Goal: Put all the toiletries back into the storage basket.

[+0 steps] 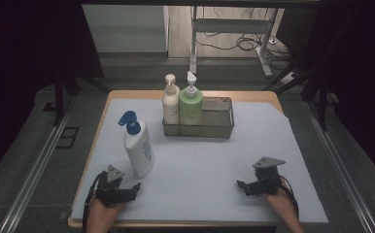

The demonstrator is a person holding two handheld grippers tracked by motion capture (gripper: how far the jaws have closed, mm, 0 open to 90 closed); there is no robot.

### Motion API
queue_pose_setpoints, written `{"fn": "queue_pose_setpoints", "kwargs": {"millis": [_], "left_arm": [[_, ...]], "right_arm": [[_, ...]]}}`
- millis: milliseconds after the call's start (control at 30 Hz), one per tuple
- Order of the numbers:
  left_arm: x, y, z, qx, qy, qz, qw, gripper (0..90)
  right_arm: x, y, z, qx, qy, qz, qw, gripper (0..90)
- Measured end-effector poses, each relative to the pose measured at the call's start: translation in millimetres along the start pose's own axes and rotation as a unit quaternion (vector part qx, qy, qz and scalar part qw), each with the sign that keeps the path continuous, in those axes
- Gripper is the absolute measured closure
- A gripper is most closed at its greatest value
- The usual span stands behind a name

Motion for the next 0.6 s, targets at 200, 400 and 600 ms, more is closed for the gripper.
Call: {"fn": "queue_pose_setpoints", "kwargs": {"millis": [200,400,600], "left_arm": [[-0.4,-3.4,2.8,0.0,0.007,0.004,1.0,26.4],[-4.8,-10.9,6.8,-0.002,0.017,0.015,0.9997,41.2],[-13.2,-17.2,4.7,0.003,0.012,0.014,0.9998,55.6]], "right_arm": [[0.1,-0.1,-0.1,0.001,0.001,0.0,1.0,0.0],[0.2,-0.2,-0.1,0.001,0.001,0.0,1.0,0.0],[0.2,-0.2,-0.1,0.002,0.001,0.0,1.0,0.0]]}}
Point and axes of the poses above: each handheld gripper's, and its own axes: z roughly backward along the jaws, x roughly out of its underside, y roughly to its right, the point moved 1 cm from there along -z, roughly forward along the jaws, and after that the axes turned 8 degrees about -x, right-handed, at the moved point
